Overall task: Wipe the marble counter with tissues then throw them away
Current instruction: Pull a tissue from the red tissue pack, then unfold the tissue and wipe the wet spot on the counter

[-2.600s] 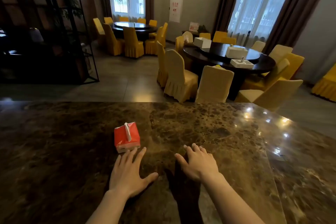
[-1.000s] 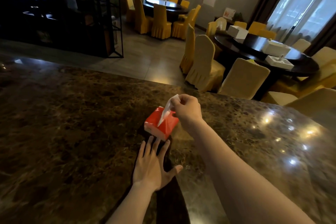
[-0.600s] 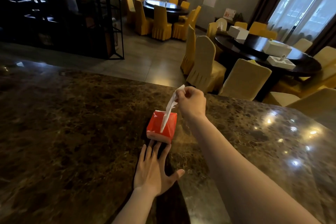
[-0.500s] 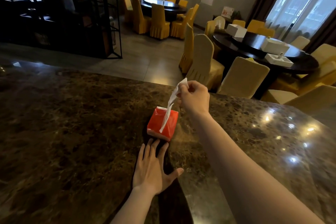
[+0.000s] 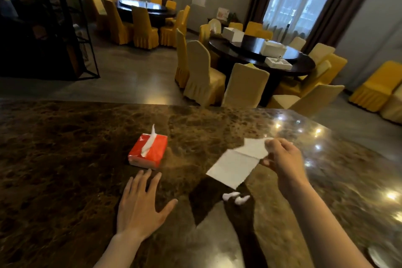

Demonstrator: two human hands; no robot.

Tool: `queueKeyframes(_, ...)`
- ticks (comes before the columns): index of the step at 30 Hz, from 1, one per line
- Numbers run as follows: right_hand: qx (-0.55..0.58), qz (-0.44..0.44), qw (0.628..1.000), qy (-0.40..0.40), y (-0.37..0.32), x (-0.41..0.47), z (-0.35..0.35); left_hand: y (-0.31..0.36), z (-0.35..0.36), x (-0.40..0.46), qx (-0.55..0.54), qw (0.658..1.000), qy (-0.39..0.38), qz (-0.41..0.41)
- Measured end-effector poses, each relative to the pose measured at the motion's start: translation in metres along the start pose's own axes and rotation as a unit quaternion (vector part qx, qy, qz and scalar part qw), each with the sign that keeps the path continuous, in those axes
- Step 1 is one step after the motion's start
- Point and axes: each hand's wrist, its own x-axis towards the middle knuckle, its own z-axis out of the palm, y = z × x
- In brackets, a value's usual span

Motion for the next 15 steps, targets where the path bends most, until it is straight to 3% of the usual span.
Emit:
queueKeyframes(3, -0.002, 0.018, 0.999, 0.047, 0.021, -0.001, -0.040, 0.023, -0.006, 0.008, -0.037, 0.999, 0.019, 0.032)
queueKeyframes(7, -0.107, -0.087, 0.986, 0.095, 0.043, -0.013, -0.057, 0.057, 0.005, 0.016, -0.049, 0.997, -0.019, 0.063)
queueKeyframes(11, -0.183, -0.208, 0.961, 0.019, 0.063, -0.032, -0.032, 0.063, 0.027, 0.012, -0.006, 0.996, -0.068, 0.059)
queueKeyframes(15, -0.240, -0.183, 0.951, -0.060, 0.101, -0.041, 0.003, 0.060, 0.033, 0.014, -0.001, 0.996, -0.070, 0.049)
